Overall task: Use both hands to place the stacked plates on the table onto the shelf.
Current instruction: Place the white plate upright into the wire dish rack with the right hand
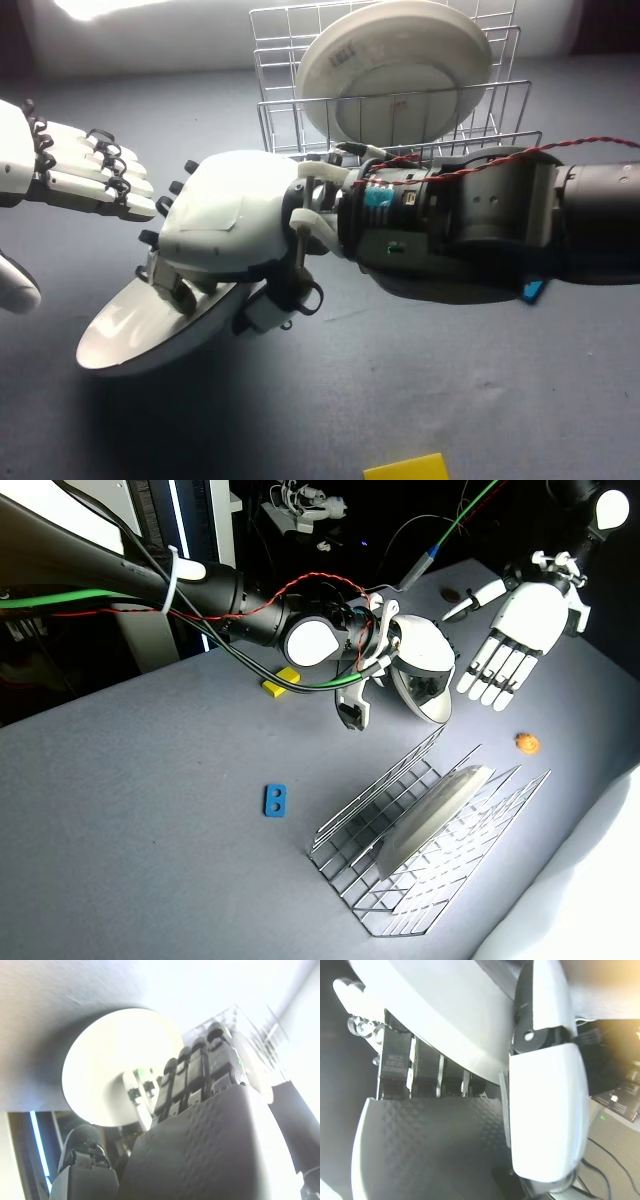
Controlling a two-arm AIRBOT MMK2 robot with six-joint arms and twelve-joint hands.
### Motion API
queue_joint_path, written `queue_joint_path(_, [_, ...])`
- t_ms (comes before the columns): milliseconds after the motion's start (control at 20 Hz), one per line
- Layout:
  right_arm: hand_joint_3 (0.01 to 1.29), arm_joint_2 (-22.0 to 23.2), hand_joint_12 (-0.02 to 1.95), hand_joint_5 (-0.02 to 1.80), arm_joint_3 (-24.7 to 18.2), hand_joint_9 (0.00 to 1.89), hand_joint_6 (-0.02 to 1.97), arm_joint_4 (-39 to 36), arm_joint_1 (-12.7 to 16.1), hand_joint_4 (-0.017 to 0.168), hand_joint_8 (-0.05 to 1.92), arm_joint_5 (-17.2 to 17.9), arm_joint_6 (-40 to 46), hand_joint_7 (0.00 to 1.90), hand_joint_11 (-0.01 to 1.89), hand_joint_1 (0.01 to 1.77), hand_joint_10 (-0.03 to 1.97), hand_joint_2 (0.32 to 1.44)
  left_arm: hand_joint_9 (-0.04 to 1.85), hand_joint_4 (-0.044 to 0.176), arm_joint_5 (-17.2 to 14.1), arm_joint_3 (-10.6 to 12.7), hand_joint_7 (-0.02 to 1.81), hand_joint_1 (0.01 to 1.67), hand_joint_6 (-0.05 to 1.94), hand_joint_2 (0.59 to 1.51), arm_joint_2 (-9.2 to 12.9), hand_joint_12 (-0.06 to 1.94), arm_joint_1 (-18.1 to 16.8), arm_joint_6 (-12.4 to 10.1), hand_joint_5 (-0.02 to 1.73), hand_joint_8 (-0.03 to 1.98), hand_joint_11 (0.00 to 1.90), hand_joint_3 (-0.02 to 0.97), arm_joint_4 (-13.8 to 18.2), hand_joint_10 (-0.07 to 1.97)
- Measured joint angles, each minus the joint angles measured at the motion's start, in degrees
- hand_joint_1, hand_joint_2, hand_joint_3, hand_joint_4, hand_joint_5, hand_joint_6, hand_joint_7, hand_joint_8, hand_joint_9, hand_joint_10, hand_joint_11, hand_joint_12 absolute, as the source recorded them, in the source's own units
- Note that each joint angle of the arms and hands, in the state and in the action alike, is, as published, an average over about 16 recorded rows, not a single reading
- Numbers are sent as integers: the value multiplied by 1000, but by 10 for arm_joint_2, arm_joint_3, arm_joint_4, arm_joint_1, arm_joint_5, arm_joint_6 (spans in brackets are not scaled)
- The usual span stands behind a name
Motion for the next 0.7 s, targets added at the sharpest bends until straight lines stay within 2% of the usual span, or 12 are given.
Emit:
queue_joint_path(100, [12, 13, 941, 892, -17, 1189, 673, 5, 8, -6, 452, -9, 0, 1077, 1002, 1246, 506, 911, 16, -3, -1, 2, 19, 23, 8, 1094, 3, 20, -6, 0, 21, -8, 19, 13, 1, -55])
queue_joint_path(300, [12, 45, 933, 922, -57, 1183, 757, 16, 26, -6, 458, -27, 2, 1123, 1006, 1284, 654, 913, 15, -3, -1, 3, 18, 23, 9, 1094, 7, 20, -13, -1, 21, -8, 19, 12, 2, -55])
queue_joint_path(700, [12, 123, 930, 979, -142, 1198, 856, 29, 62, -4, 466, -50, 18, 1211, 1004, 1349, 678, 927, 19, -2, -3, 2, 17, 23, 9, 1095, 10, 19, -16, -1, 22, -8, 19, 12, 6, -54])
